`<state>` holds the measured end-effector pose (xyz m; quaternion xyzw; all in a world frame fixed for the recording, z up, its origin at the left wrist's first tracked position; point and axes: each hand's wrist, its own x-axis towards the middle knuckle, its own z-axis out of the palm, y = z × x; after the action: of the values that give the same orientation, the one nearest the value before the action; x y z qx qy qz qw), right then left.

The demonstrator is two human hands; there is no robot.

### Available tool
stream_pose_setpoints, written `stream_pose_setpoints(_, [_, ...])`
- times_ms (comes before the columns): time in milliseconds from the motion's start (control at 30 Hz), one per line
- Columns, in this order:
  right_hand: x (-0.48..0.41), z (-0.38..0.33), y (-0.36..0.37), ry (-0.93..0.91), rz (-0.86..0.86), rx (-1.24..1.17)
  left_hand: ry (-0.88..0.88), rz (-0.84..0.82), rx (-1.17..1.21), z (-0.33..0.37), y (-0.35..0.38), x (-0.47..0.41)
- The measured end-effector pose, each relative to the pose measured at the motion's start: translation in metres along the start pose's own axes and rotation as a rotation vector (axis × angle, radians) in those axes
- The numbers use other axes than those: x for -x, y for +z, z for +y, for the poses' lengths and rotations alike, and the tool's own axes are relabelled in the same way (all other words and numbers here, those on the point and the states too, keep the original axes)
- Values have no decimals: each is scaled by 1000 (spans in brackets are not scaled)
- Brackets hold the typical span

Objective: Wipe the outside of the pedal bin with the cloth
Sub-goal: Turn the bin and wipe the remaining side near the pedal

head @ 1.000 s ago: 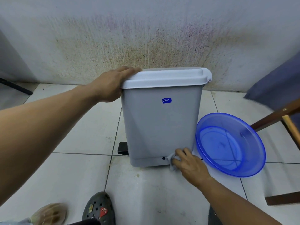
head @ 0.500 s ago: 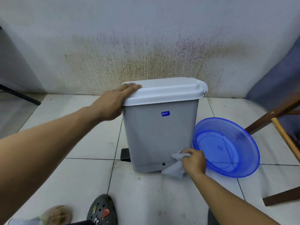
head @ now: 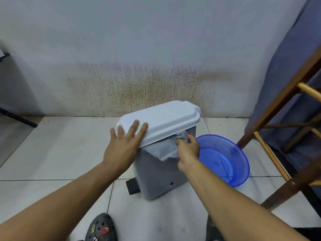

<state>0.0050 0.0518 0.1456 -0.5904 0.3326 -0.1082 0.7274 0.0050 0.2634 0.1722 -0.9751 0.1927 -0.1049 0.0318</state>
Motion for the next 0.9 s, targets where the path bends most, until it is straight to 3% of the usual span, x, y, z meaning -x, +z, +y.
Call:
stream_pose_setpoints(300, [-5, -9, -23, 99, -133, 84, 199, 117, -120, 54, 2, 34])
stream_pose_setpoints(467, [-8, -8, -31, 160, -230, 44, 249, 117, -25, 77, -1, 31])
stream_pose_setpoints(600, [-8, -7, -31, 183, -249, 25, 442, 174, 184, 33, -14, 9])
stream_pose_setpoints(700, [-7, -10, -32, 198, -252, 37, 202, 194, 381, -11, -21, -8])
stream_pose_setpoints(767, [-8, -12, -32, 195, -256, 53, -39, 63, 489, -28, -17, -13])
stream_pose_setpoints(833, [-9, -12, -31, 187, -279, 61, -127, -54, 615, -29, -12, -11])
stream_pose_setpoints(900, [-10, -12, -31, 177, -311, 53, -136, 11, 583, -24, -8, -4])
